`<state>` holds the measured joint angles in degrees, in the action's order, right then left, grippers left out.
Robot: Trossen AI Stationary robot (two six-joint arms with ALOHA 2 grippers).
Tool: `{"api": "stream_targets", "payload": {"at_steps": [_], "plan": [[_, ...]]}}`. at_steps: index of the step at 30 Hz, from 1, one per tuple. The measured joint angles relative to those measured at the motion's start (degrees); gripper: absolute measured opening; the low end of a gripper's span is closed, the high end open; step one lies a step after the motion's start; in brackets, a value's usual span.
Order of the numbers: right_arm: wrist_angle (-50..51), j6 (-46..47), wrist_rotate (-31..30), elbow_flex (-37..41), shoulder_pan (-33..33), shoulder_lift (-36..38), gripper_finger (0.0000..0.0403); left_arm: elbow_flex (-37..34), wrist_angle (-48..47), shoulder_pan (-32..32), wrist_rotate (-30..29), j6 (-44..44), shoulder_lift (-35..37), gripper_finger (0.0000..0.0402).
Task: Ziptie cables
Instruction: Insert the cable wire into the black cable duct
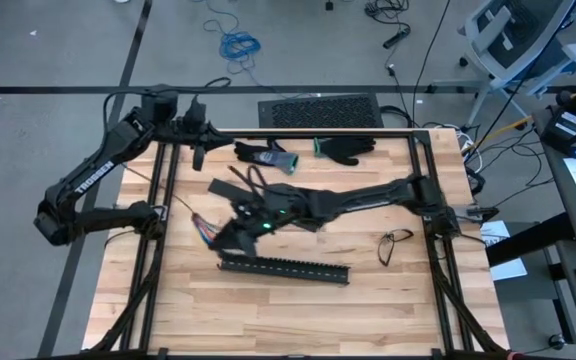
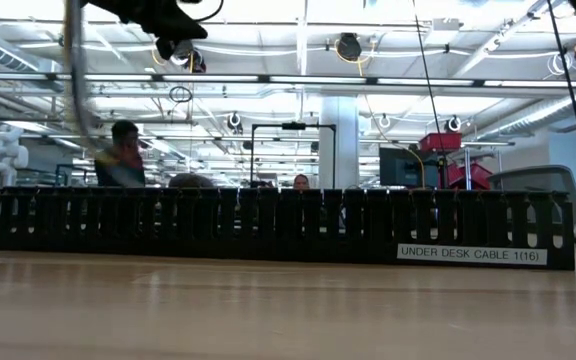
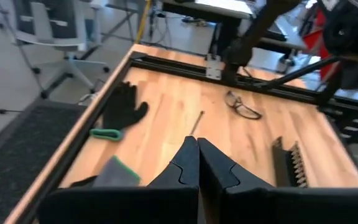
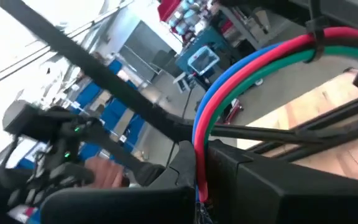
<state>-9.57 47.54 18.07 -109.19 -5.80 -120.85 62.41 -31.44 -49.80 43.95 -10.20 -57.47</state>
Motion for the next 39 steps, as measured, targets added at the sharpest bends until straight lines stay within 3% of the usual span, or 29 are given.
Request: {"api": "stream_targets", "payload": {"at_steps": [4,8,14,19,32,39], "plan": [[1.7,1.2,5.2,-11.0,0.8,-6.5,0.0006,0.0,-2.0,-1.9,-1.0,-3.3,1.5,0.0000],[4.8,2.0,8.4,-16.1,0.4,-8.2,0.0006,0.0,-2.8,-3.7,-1.0,-4.2,2.6,0.0000],[29.4,-2.8,3.5,-15.9,-0.4,-8.4,0.0006,0.0,-7.0,-5.2,-1.1,-6.7,3.1,0.0000],[26.8,-1.8,3.5,-16.1,-0.8,-11.3,0.0006,0.0,-8.4,-5.4,-1.2,-8.2,3.1,0.0000],[61.6,-9.8,3.2,-16.0,-3.6,-11.6,0.0006,0.0,-8.6,-5.4,-1.2,-8.1,3.1,0.0000],[64.3,-12.7,3.5,-16.0,-4.7,-11.6,0.0006,0.0,-8.6,-5.4,-1.2,-8.2,3.1,0.0000]]}}
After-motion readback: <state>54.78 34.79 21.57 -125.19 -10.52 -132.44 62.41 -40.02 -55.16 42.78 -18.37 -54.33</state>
